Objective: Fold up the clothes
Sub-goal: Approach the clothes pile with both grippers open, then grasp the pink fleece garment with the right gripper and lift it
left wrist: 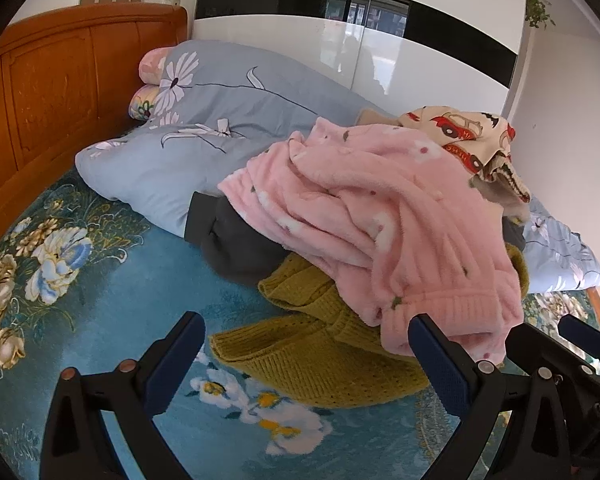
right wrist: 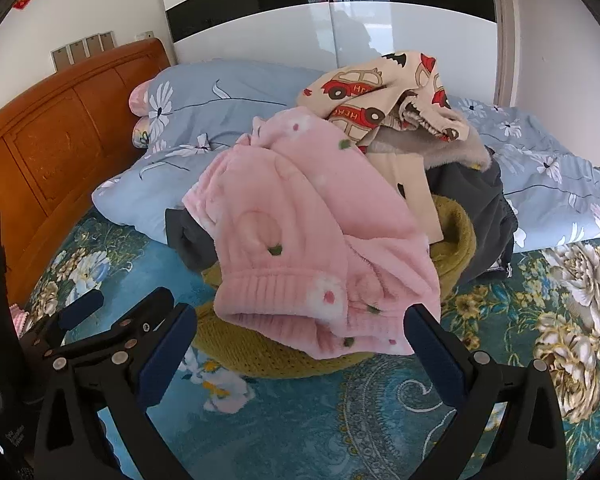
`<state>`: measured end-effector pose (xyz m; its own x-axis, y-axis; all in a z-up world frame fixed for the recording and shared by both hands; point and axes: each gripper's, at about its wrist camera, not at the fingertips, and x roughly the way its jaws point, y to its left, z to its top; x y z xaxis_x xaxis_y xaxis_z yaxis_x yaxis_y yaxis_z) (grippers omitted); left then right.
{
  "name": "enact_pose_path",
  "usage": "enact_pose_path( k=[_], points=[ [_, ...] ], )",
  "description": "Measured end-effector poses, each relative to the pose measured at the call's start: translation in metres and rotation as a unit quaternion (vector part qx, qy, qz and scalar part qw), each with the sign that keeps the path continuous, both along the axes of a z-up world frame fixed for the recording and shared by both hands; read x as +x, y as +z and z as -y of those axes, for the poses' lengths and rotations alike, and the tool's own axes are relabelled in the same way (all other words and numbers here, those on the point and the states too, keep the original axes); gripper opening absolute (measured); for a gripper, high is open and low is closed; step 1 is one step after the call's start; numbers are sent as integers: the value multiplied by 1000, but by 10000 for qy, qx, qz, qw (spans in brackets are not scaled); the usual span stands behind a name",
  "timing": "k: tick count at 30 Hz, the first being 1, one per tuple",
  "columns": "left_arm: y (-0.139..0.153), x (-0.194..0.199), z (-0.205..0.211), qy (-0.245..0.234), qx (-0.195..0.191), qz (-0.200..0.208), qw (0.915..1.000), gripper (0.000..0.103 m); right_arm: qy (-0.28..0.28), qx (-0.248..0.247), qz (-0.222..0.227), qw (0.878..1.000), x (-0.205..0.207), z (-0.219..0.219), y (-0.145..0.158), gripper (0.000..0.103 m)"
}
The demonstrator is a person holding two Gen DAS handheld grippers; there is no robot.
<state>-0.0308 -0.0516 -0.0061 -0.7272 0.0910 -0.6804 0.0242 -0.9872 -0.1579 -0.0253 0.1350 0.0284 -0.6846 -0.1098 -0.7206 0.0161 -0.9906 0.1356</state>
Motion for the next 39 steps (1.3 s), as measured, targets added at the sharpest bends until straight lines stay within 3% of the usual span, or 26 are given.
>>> enact_pose_path(
  k=[7,11,16,21,23,27,29,31,33,36,39],
  points=[
    [-12,0,8,-29,-62,36,10000,103,-61,-132,-198,9997,-3,-1,-5,103],
    [-19,7,17,-53,-382,77,9992,103,-2,-270,-101,9996,-6,-1,-15,103],
    [-29,12,41,206,-717,531,9958,103,-126,-957,178,9952,-15,0,-42,103],
    [-39,18,84,692,-226,1033,9920,103,-665,-1432,211,9872,-39,-2,-54,77],
    [-39,25,101,966,-120,1108,9891,103,-824,-2016,259,9757,-50,-12,-56,57],
    [-30,41,118,1172,56,1090,9871,102,-909,-2920,409,9512,-65,-27,-49,36],
    [-21,51,126,1265,230,1067,9859,102,-915,-3209,450,9416,-72,-29,-45,9],
    [-10,61,130,1317,299,1014,9856,102,-878,-3376,405,9363,-77,-30,-33,9],
    [3,74,134,1335,331,919,9862,102,-730,-3275,189,9418,-76,-28,-10,8],
    [20,94,141,1401,481,757,9861,102,-512,-3147,-330,9472,-68,-36,37,7],
    [31,110,150,1469,819,644,9837,102,-242,-3186,-883,9435,-52,-52,89,7]
  ],
)
